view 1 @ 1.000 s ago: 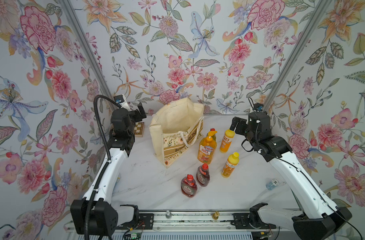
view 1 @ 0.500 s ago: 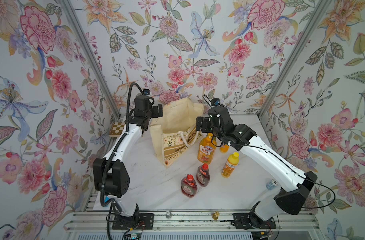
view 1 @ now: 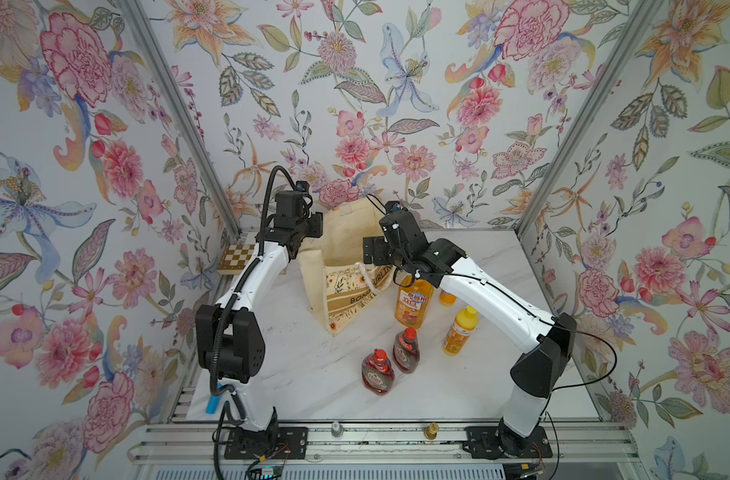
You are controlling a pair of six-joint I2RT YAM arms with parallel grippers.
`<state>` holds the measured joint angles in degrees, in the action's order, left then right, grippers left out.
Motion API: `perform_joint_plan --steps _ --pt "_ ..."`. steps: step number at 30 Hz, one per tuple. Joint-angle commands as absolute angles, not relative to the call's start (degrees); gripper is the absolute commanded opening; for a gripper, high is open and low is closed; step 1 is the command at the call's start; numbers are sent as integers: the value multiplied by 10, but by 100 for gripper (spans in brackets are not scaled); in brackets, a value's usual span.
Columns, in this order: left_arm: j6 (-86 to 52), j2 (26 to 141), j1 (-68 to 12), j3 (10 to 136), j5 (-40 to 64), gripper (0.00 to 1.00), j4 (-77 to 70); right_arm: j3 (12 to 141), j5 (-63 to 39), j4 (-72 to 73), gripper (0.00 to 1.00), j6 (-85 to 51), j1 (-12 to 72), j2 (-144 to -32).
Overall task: Pack dish soap into the shopping bag
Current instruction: Adjust the shopping bag at the center of the board.
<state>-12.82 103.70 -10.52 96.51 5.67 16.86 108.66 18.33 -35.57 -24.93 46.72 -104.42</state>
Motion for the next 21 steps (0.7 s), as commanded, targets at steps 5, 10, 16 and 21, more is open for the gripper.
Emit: perform_joint_plan --steps 5,10,16,21 --pt "-139 992 -109 938 66 25 160 1086 165 -380 90 -262 474 -1043" --pt "-151 951 -110 904 59 8 150 1074 139 -380 69 -263 474 -1041" --pt "-173 900 -110 855 45 0 144 1072 108 -393 45 -256 478 -1034" --pt "-206 829 -110 810 52 0 135 1071 85 -416 22 -244 493 -1014"
